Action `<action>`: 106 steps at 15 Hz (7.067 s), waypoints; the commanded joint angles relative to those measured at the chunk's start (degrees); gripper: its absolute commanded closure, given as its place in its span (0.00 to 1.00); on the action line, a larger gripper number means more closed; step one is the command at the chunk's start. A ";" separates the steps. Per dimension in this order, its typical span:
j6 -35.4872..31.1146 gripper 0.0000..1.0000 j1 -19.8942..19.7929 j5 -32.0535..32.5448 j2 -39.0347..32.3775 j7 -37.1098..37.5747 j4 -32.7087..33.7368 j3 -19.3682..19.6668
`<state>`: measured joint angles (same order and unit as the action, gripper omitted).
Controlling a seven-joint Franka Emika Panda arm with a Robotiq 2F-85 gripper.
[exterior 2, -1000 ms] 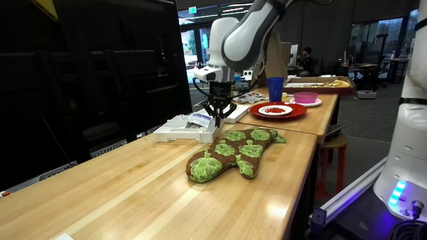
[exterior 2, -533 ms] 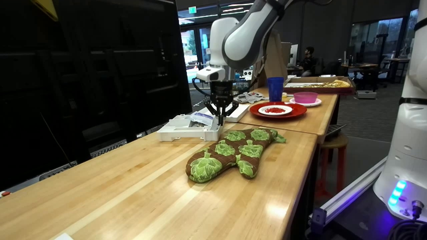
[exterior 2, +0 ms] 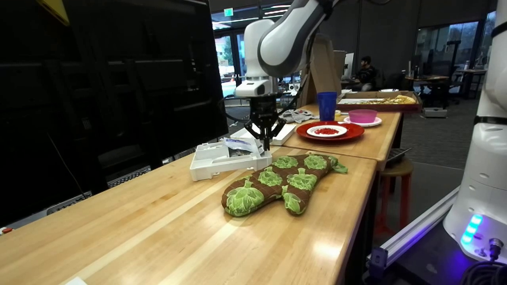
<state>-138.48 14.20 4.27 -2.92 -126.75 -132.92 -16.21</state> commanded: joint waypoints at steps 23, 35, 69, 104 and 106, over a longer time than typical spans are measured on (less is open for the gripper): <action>5.90 0.99 -0.23 20.95 -6.44 -15.90 10.98 1.63; 6.60 0.99 -0.37 20.14 -10.30 -20.22 15.97 1.80; 0.94 0.00 -8.90 20.88 18.51 39.29 -7.33 12.40; 8.30 0.00 -14.97 5.77 22.07 62.31 -2.60 26.46; 9.10 0.00 -14.13 5.13 22.08 61.71 -3.03 26.01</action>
<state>-130.29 -0.14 10.32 19.08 -64.25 -135.61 10.90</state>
